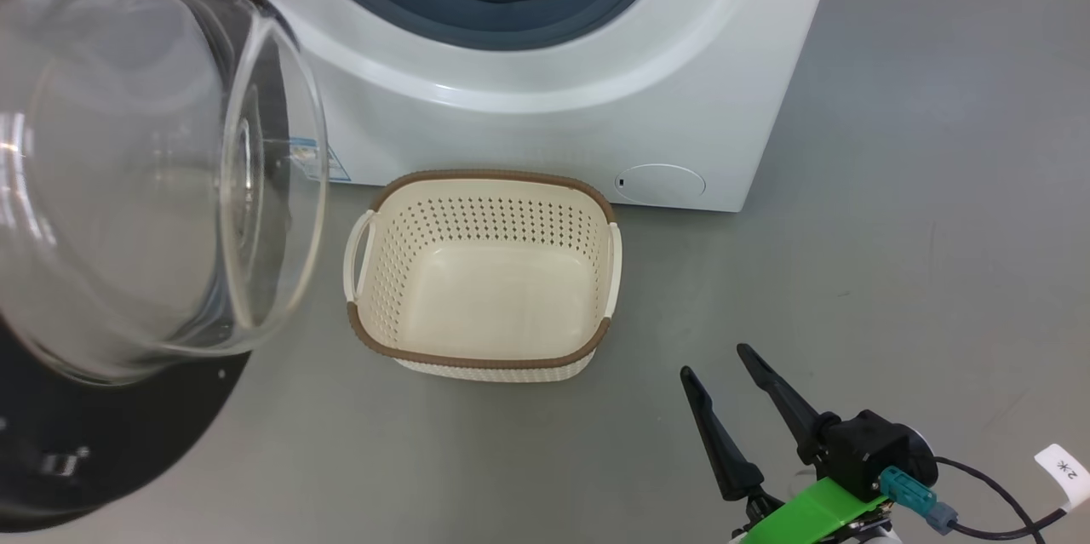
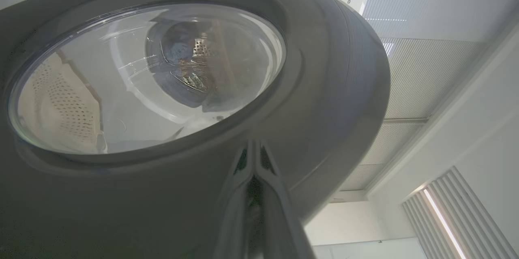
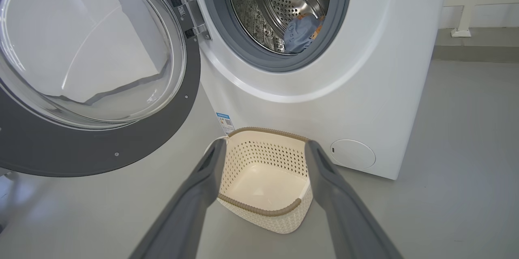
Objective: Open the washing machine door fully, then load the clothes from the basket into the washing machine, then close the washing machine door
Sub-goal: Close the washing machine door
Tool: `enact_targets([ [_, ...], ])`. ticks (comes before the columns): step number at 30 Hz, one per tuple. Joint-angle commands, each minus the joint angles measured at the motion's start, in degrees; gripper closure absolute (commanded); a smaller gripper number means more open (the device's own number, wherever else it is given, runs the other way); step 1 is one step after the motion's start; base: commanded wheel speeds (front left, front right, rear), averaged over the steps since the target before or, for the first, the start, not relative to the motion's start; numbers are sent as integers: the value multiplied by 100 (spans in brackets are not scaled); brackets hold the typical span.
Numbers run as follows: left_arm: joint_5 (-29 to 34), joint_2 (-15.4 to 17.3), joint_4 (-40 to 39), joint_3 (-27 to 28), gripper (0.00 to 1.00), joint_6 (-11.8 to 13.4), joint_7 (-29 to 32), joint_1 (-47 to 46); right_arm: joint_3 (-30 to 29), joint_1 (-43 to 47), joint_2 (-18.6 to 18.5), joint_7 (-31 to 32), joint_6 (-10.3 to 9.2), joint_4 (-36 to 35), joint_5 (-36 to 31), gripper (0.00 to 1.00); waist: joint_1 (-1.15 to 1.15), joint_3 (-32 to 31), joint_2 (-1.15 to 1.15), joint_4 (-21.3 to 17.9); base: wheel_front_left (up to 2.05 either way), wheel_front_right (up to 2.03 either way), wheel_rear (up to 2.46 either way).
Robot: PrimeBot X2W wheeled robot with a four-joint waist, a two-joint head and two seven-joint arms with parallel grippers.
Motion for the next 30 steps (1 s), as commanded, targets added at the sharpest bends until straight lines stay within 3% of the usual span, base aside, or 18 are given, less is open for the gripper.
enact_targets([
  [1, -54, 128, -361, 15, 100, -17, 274, 178, 162, -24, 33, -28, 16, -79, 69, 0, 0, -39, 0, -5, 0, 0, 0],
  [6, -102, -273, -883, 13, 100, -17, 438, 375, 208, 22, 33, -28, 16, -22, 107, 0, 0, -95, 0, -30, 0, 0, 0],
  [12, -186, -989, -1775, -114, 100, 7, 560, 627, 192, 87, 33, -28, 16, 5, 136, 0, 0, -172, 0, -69, 0, 0, 0],
  [20, -263, -1794, -2863, -377, 100, 247, 530, 845, 178, 184, 33, -28, 16, -12, 144, 0, 0, -125, 0, -290, 0, 0, 0],
  [30, -469, -2284, -3630, -636, 100, 504, 438, 1010, 208, 259, 33, -28, 16, -177, 176, 0, 0, 43, 0, -841, 0, 0, 0],
])
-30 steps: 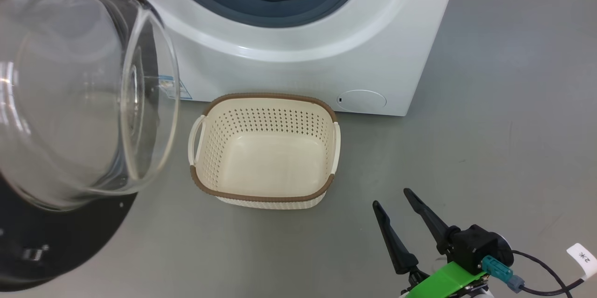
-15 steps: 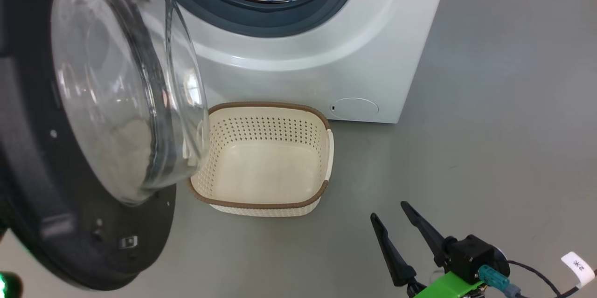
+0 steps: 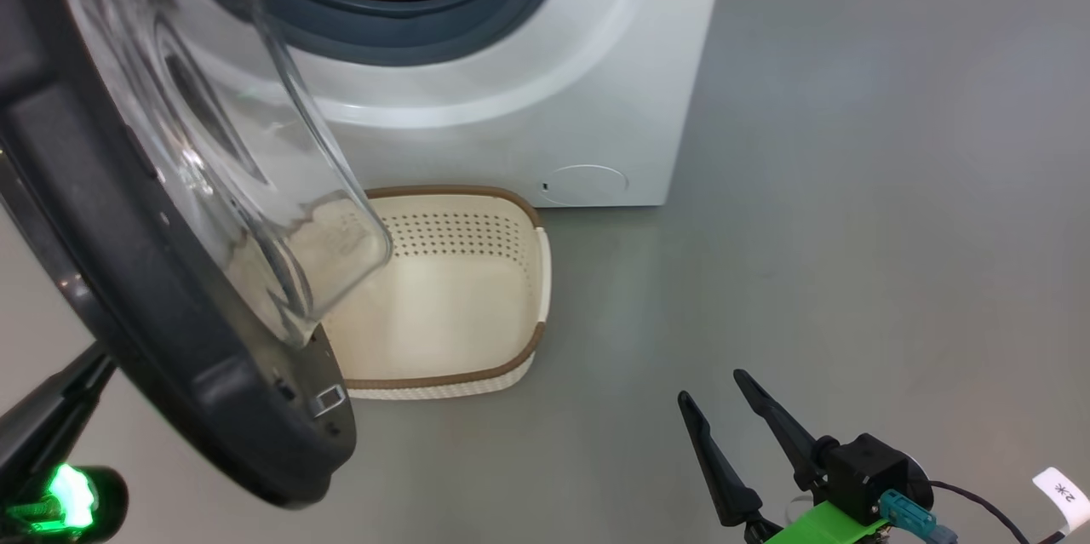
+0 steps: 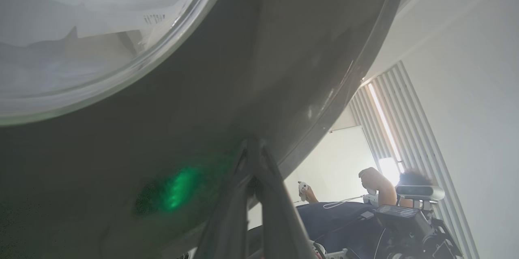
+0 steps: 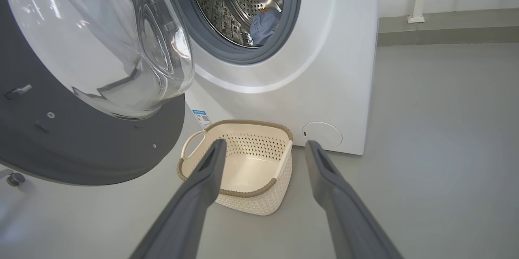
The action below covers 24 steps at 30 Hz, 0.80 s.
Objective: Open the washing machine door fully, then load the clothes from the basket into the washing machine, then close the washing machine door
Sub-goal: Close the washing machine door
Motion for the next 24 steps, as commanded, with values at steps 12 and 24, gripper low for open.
enact_targets([
  [12, 321, 19, -462, -520, 100, -176, -506, 47, 186, 153, 32, -28, 16, -431, 82, 0, 0, 218, 0, -846, 0, 0, 0],
  [24, 469, 6, -402, -984, 100, -378, -1412, -243, 277, 305, 32, -28, 16, -726, 176, 0, 0, 497, 0, -1392, 0, 0, 0],
])
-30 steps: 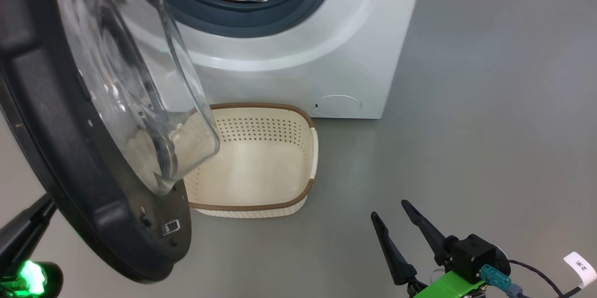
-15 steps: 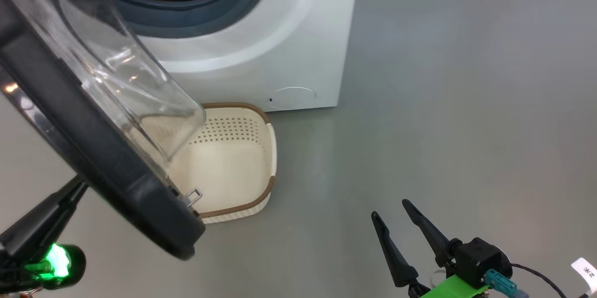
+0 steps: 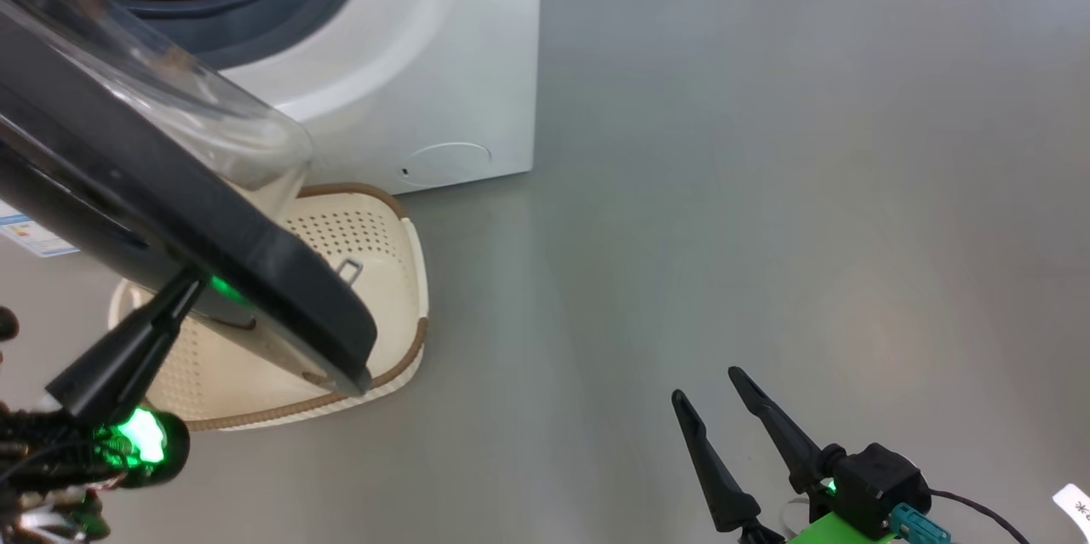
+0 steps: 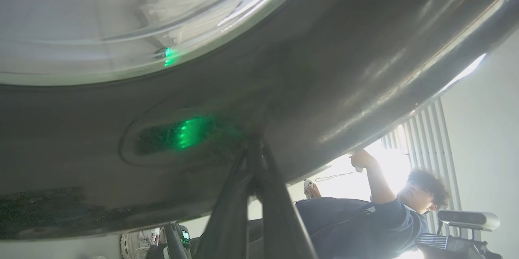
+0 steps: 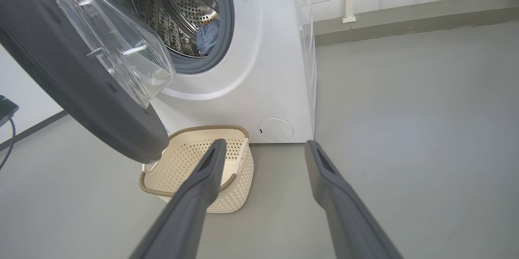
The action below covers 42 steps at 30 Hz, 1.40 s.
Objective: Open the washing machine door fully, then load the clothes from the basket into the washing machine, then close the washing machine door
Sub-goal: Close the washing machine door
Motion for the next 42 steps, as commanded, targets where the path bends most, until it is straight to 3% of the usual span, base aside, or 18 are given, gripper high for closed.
enact_targets([
  [1, 56, 113, -111, 65, 100, -44, -87, -198, 171, 52, 23, -28, 16, -173, 29, 0, 0, 146, 0, -166, 0, 0, 0],
  [10, 283, 120, 46, 71, 100, -73, -842, -741, 285, 83, 23, -28, 16, -362, 117, 0, 0, 397, 0, -494, 0, 0, 0],
  [18, 456, 195, 313, 121, 100, -101, -1030, -1032, 255, 142, 23, -28, 16, -469, 155, 0, 0, 482, 0, -576, 0, 0, 0],
  [42, 667, 115, 566, 549, 100, -158, -1811, -385, 31, -74, 23, -28, 16, 35, 203, 0, 0, -371, 0, 196, 0, 0, 0],
])
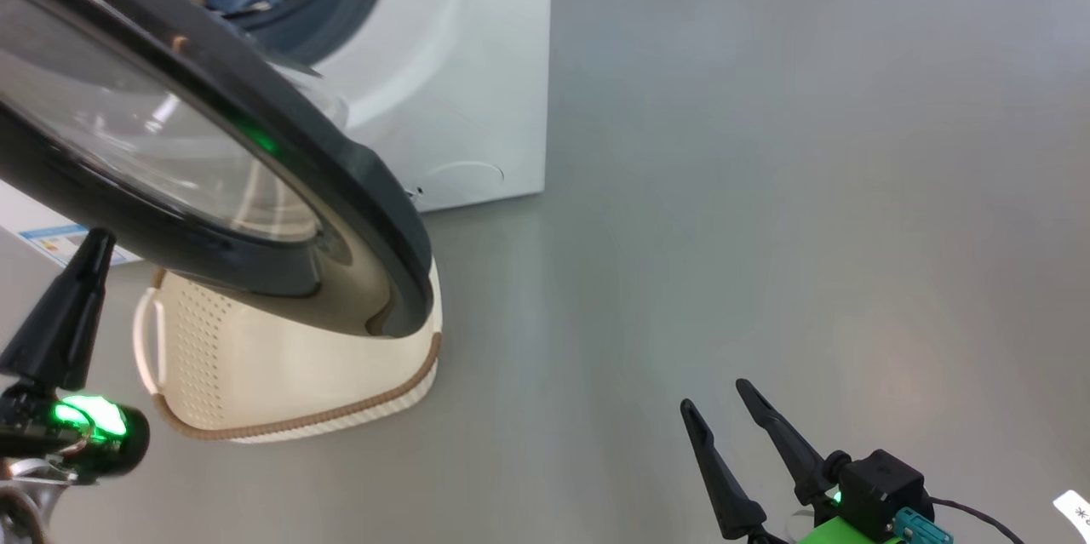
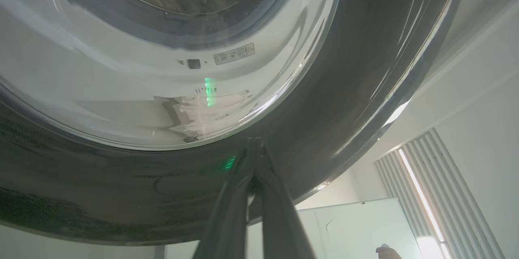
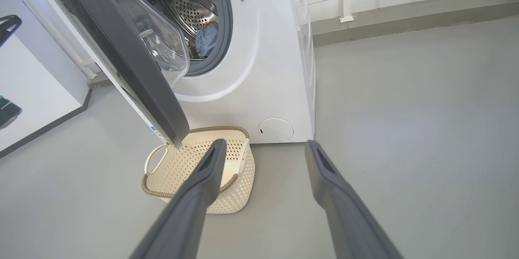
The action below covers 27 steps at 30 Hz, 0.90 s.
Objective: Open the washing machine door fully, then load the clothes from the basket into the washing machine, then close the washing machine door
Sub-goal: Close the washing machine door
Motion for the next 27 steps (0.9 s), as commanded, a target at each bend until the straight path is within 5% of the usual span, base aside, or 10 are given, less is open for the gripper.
enact_targets([
  [1, 1, 173, -165, 128, 100, -40, -55, 88, 125, -131, 8, -28, 16, -93, 91, 0, 0, -225, 0, 149, 0, 0, 0],
  [10, -159, 171, -330, -105, 100, -40, -1083, 647, 46, -67, 8, -28, 16, 126, 133, 0, 0, -618, 0, 299, 0, 0, 0],
  [12, -198, 171, -398, -150, 54, -40, -1332, 794, 24, -51, 8, -28, 16, 164, 147, 0, 0, -679, 0, 338, 0, 0, 0],
  [13, -191, 171, -445, -197, 51, -40, -1422, 872, 16, -44, 8, -28, 16, 177, 150, 0, 0, -695, 0, 351, 0, 0, 0],
  [14, -189, 170, -478, -223, 0, -40, -1541, 956, 9, -41, 8, -28, 16, 187, 149, 0, 0, -716, 0, 369, 0, 0, 0],
  [21, 93, 170, -809, -431, 0, -40, -2253, 1433, 2, -51, 8, -28, 16, 225, 145, 0, 0, -779, 0, 438, 0, 0, 0],
  [27, 1528, 310, -1704, -686, 0, -40, -2996, 1643, 8, -77, 8, -28, 16, 181, 109, 0, 0, -689, 0, 447, 0, 0, 0],
])
